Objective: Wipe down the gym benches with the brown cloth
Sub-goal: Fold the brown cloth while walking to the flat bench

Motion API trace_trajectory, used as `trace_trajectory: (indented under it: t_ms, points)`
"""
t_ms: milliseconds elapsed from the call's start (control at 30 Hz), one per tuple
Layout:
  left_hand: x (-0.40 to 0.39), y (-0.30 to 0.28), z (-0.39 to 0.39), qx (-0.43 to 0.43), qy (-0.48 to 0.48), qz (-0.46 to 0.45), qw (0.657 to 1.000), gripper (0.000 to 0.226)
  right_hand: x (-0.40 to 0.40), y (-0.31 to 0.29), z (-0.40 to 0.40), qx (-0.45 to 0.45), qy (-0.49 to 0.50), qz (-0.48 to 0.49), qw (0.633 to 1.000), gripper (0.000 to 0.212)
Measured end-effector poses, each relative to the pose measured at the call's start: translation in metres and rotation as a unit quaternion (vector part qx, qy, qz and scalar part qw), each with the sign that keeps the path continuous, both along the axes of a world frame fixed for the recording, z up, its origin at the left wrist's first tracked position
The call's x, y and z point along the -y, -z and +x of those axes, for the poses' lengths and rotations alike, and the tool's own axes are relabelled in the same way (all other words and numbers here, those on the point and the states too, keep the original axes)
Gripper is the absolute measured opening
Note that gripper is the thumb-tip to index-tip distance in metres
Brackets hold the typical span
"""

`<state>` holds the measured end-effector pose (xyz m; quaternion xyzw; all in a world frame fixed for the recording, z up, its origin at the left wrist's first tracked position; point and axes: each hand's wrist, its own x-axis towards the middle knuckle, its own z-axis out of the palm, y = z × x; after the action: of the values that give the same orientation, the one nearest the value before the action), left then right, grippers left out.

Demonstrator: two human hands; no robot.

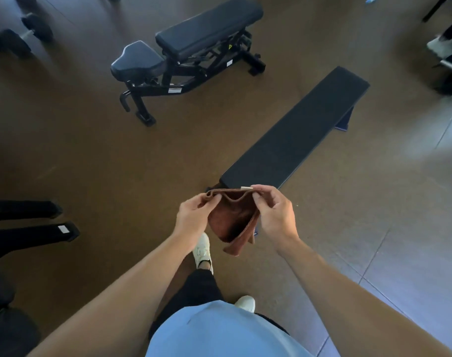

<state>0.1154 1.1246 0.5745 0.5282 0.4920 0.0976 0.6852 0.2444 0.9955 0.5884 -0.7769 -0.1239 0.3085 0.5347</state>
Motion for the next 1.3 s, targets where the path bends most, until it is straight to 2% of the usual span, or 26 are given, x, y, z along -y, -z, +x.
trace_trajectory:
  t_ms: [67, 167, 233, 300, 333, 433, 467, 600, 667, 733, 833, 900, 967, 1033, 1100, 1167, 1300]
  points:
    - [-0.031, 0.009, 0.017, 0.024, 0.055, -0.008, 0.998, 0.024, -0.017, 0.002, 0.025, -0.014, -0.046, -0.034, 0.998, 0.018]
    - [-0.070, 0.013, 0.052, 0.036, 0.161, -0.005, 0.986, 0.034, -0.042, -0.003, 0.050, -0.042, -0.127, -0.097, 0.986, 0.039]
    - [-0.091, 0.009, 0.074, 0.031, 0.208, 0.026, 0.977, 0.031, -0.059, -0.006, 0.061, -0.026, -0.154, -0.129, 0.979, 0.025]
    - [-0.112, 0.005, 0.094, 0.031, 0.215, 0.048, 0.975, 0.025, -0.077, -0.009, 0.070, 0.014, -0.159, -0.163, 0.974, 0.012]
    - [-0.123, 0.003, 0.104, 0.033, 0.213, 0.053, 0.975, 0.023, -0.087, -0.012, 0.074, 0.022, -0.163, -0.173, 0.971, 0.014]
    - [-0.151, -0.005, 0.129, 0.023, 0.250, 0.090, 0.964, 0.021, -0.114, -0.015, 0.081, -0.009, -0.181, -0.178, 0.967, 0.045]
    - [-0.158, -0.007, 0.136, 0.019, 0.269, 0.105, 0.957, 0.020, -0.122, -0.015, 0.082, -0.002, -0.182, -0.184, 0.966, 0.048]
    - [-0.179, -0.012, 0.163, 0.039, 0.303, 0.131, 0.943, 0.020, -0.146, -0.008, 0.097, 0.071, -0.147, -0.195, 0.967, 0.025]
    - [-0.191, -0.009, 0.176, 0.035, 0.284, 0.164, 0.944, 0.022, -0.154, -0.004, 0.114, 0.050, -0.171, -0.188, 0.966, 0.023]
    - [-0.203, -0.002, 0.185, 0.026, 0.208, 0.162, 0.964, 0.027, -0.157, 0.000, 0.133, -0.026, -0.164, -0.165, 0.972, 0.024]
    - [-0.212, 0.024, 0.193, -0.048, 0.050, 0.088, 0.994, 0.042, -0.157, 0.005, 0.162, -0.170, -0.080, -0.121, 0.975, 0.024]
    - [-0.206, 0.048, 0.193, -0.129, -0.002, 0.010, 0.992, 0.047, -0.153, 0.011, 0.180, -0.240, -0.027, -0.082, 0.967, 0.030]
    - [-0.189, 0.070, 0.197, -0.165, 0.009, -0.098, 0.981, 0.048, -0.148, 0.017, 0.200, -0.280, 0.014, -0.045, 0.959, 0.035]
    - [-0.167, 0.083, 0.210, -0.125, 0.057, -0.185, 0.973, 0.038, -0.142, 0.024, 0.223, -0.276, 0.031, -0.045, 0.960, 0.033]
    - [-0.145, 0.083, 0.235, -0.061, 0.086, -0.223, 0.969, 0.026, -0.134, 0.031, 0.248, -0.255, 0.024, -0.058, 0.965, 0.027]
    - [-0.124, 0.077, 0.267, -0.030, 0.084, -0.200, 0.976, 0.020, -0.125, 0.039, 0.278, -0.253, 0.030, -0.058, 0.965, 0.023]
    - [-0.093, 0.066, 0.323, -0.029, 0.058, -0.076, 0.995, 0.012, -0.109, 0.057, 0.336, -0.298, 0.043, -0.034, 0.953, 0.028]
